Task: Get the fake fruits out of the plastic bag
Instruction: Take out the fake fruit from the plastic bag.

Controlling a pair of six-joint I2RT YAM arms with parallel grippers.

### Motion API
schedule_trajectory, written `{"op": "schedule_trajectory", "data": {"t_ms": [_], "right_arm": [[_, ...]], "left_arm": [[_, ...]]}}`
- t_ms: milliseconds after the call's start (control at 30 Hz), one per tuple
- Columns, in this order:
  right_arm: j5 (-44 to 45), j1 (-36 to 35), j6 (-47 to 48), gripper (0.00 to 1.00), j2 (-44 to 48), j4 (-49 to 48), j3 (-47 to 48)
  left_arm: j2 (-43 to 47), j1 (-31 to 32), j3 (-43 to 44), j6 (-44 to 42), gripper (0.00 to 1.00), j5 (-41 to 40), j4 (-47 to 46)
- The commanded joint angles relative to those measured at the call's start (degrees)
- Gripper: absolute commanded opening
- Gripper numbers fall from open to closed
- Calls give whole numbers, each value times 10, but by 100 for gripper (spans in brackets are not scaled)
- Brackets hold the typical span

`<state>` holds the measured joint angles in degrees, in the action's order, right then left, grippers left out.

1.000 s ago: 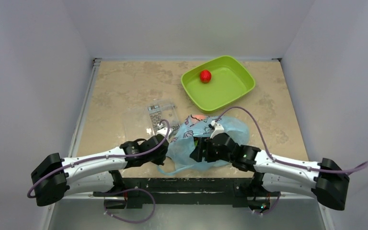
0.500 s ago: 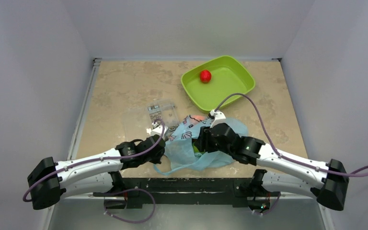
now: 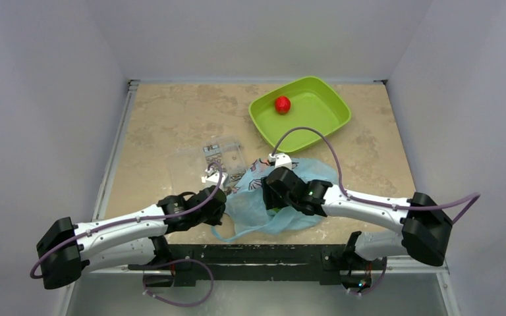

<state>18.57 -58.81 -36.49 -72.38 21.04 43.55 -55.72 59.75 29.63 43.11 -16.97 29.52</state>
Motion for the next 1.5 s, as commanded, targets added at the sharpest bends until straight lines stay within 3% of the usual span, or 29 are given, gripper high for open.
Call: {"op": "schedule_trajectory", "data": {"t_ms": [0, 233, 400, 600, 833, 1033, 1133, 1300, 1367, 1467], "right_arm": [[-21, 1, 10, 56, -29, -54, -7], [-38, 1, 5, 63, -53, -82, -29], [-39, 1, 5, 73, -40, -77, -37], [-43, 1, 3, 72, -36, -92, -57], [-31, 1, -7, 41, 0, -87, -53], [-13, 1, -15, 22, 73, -78, -31], [6, 1, -17, 16, 96, -60, -10], [42, 1, -24, 6, 118, -29, 2], [58, 1, -34, 1, 131, -24, -1], [71, 1, -45, 0, 165, -20, -1]], "left_arm": [[3, -2, -2, 15, 0, 2, 6], [-2, -2, 8, 4, 3, 31, 2], [8, -2, 24, -12, 41, 46, 5], [50, -4, 83, -59, 70, 37, 62], [74, -54, 245, -208, 86, 47, 139], [-8, -117, 305, -298, 95, 152, 103], [-79, -121, 311, -307, 100, 189, 80], [-164, -154, 318, -262, 100, 300, 69], [-182, -167, 316, -244, 100, 365, 60], [-193, -168, 269, -234, 100, 390, 19]]}}
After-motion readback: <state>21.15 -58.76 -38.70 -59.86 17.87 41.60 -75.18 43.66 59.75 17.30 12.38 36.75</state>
